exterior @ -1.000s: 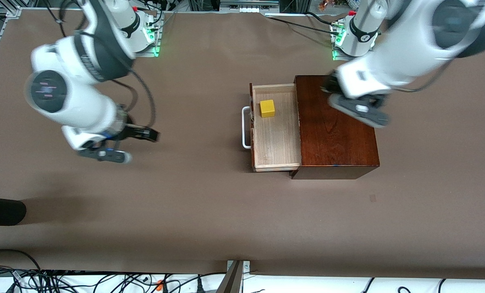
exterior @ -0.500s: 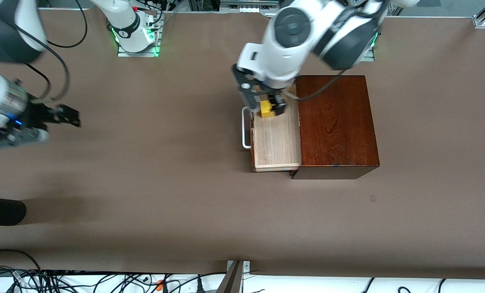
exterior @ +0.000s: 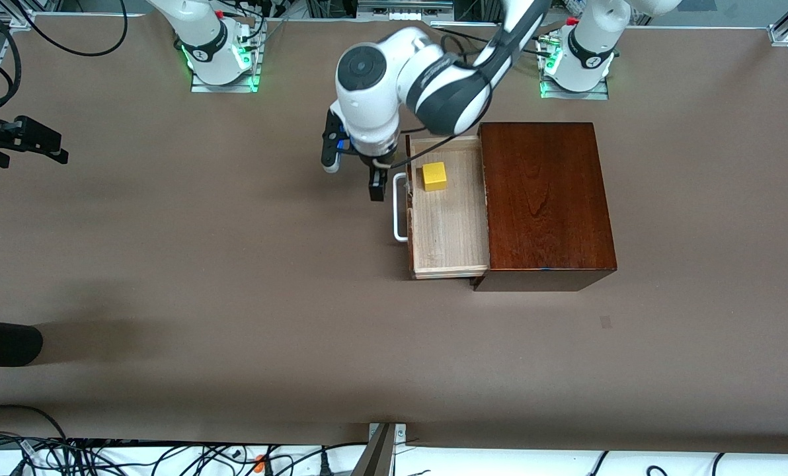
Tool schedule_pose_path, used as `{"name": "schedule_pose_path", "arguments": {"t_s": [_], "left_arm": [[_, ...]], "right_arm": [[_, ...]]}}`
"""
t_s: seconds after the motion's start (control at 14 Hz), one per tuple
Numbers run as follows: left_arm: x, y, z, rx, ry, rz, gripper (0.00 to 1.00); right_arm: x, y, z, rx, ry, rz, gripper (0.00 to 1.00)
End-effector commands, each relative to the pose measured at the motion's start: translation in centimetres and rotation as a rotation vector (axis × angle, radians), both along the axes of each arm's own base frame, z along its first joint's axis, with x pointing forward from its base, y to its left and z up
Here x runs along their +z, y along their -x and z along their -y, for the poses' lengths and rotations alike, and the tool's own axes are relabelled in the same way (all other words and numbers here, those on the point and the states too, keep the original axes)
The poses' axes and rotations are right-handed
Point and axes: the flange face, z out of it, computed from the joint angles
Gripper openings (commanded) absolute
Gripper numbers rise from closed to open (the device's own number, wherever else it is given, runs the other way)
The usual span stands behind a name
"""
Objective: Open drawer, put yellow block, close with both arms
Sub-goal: 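Withdraw the right gripper while the left gripper reaches the drawer front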
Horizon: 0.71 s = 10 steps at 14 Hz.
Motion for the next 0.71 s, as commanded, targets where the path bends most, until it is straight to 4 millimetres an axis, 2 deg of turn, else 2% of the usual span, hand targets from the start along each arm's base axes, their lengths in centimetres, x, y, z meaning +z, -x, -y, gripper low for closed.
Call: {"name": "schedule_pose_path", "arguments": {"t_s": [0.0, 0.21, 0.36, 0.64], "left_arm": [[-2.2, -1.2, 0.0, -0.058, -0.025, 0.008, 1.00], [-3.1, -1.5, -0.5, -0.051, -0.040, 0.001, 1.00], [-4.1, -1.9, -1.6, -0.041, -0.069, -0.016, 1.00], [-3.9, -2.2, -3.1, -0.053, -0.156, -0.017, 1.00]], "right_arm": [[0.2, 0.3, 0.2, 0.000, -0.009, 0.011, 1.00], [0.1, 0.4, 0.9, -0.008, -0.014, -0.007, 1.00], [0.3, 0.6, 0.4, -0.008, -0.013, -0.014, 1.00], [0.2, 0.5, 0.4, -0.008, -0.014, -0.015, 1.00]]}}
